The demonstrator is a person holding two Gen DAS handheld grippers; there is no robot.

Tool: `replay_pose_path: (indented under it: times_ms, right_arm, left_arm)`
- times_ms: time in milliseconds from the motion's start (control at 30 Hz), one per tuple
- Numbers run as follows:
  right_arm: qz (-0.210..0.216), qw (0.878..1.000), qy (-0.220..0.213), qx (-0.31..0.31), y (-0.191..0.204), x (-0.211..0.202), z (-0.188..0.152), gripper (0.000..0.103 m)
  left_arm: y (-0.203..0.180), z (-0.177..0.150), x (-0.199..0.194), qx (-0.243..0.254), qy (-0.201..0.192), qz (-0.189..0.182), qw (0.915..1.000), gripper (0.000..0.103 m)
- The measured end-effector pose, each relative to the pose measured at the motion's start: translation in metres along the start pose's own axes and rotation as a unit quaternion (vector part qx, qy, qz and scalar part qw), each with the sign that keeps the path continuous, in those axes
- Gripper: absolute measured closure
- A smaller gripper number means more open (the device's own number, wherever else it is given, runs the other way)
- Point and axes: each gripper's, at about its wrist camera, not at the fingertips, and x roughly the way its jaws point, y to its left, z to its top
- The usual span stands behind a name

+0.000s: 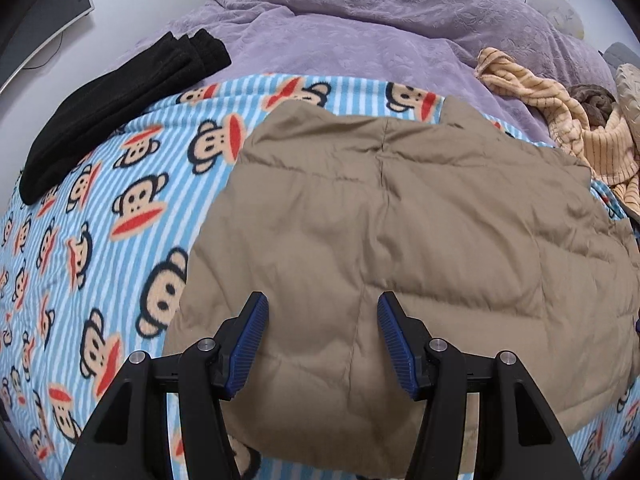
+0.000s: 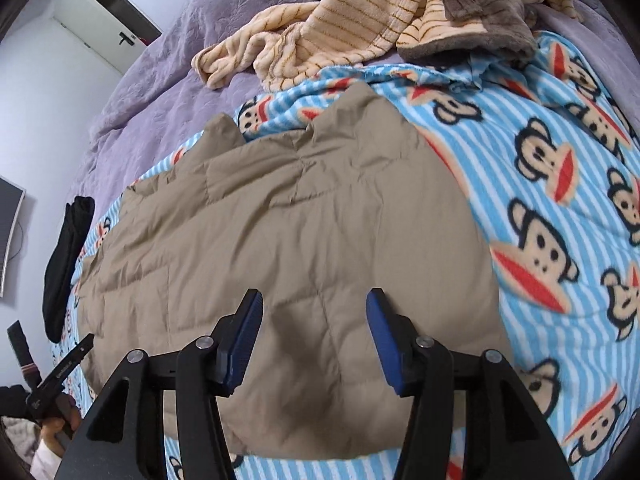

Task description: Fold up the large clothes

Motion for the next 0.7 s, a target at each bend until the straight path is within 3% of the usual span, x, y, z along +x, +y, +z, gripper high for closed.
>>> replay_pose_path:
  times_ms: [300,333,400,700]
  right_arm:
    - [0.02,0.999,0.013,0.028,-0.008,-0.021,-0.049,0.041]
    - [0.025,0.999,0.013,0.034,-0.009,-0.023,-0.054,0.036]
    - [0.032,0.999,0.015,0.041,-0.012,-0.025,-0.064,0.035]
    - [0.046,0.996,0.031,0.073,-0.021,-0.019,-0.1,0.031]
  left_arm:
    - [-0.003,-0.039,-0.017,-0.007,0.022,-0.017,0.9996,0.043]
    - [-0.002,-0.042,-0.017,-0.008,0.025,-0.018,0.9995,0.027]
    - [0.0,-0.048,-0.022,-0.014,0.017,-0.012,0.9997,0.005]
    - [0.005,-0.07,-0.025,-0.008,0.019,-0.019,0.9996,0.005]
